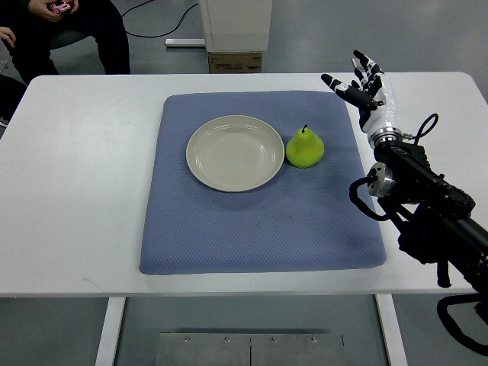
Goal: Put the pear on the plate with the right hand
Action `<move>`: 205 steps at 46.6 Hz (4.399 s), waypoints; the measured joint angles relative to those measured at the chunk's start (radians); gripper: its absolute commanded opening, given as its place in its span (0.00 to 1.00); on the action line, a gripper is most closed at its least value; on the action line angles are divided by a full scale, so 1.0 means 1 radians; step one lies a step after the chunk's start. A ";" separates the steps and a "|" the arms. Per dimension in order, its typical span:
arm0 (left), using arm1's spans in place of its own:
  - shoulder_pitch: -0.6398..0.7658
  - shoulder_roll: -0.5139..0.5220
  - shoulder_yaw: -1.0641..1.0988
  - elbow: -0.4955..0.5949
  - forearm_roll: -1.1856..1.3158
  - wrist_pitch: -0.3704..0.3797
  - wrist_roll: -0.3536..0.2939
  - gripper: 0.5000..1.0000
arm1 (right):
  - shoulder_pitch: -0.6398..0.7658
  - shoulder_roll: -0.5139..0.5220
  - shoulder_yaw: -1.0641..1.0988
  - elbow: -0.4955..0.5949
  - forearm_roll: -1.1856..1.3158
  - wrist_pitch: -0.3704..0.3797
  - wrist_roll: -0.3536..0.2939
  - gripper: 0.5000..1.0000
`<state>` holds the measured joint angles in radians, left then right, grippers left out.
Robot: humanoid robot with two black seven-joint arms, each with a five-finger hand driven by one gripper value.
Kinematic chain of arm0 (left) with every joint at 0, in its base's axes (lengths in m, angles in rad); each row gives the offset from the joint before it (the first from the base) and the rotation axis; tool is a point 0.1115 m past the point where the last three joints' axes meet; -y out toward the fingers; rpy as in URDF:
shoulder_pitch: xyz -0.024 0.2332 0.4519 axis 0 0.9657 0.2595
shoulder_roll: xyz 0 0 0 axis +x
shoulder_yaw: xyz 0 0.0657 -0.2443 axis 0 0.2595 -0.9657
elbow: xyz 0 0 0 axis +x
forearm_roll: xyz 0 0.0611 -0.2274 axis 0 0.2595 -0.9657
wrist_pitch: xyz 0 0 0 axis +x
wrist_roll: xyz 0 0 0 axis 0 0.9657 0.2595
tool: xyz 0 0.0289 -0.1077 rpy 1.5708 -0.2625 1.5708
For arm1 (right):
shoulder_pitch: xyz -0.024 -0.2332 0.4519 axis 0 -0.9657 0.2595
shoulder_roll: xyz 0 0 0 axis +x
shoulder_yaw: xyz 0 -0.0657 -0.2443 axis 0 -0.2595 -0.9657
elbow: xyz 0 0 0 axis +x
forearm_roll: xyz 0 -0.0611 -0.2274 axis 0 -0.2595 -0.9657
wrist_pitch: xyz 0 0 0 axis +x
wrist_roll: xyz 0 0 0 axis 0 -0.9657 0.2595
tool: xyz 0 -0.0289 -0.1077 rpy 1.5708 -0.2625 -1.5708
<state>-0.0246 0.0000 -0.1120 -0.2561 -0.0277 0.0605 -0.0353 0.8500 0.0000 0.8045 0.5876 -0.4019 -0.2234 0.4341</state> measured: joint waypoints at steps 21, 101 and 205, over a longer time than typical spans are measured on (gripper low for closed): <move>0.000 0.000 0.000 0.000 0.000 0.000 0.000 1.00 | 0.003 -0.005 -0.065 0.007 -0.001 0.064 -0.004 1.00; 0.000 0.000 0.000 0.000 0.000 0.000 0.000 1.00 | 0.023 -0.151 -0.589 0.110 -0.038 0.052 0.177 1.00; 0.000 0.000 0.000 0.000 0.000 0.000 0.000 1.00 | 0.101 -0.042 -0.683 -0.028 -0.031 0.036 0.177 0.00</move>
<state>-0.0245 0.0000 -0.1120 -0.2562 -0.0276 0.0604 -0.0352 0.9505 -0.0416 0.1214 0.5600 -0.4325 -0.1873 0.6109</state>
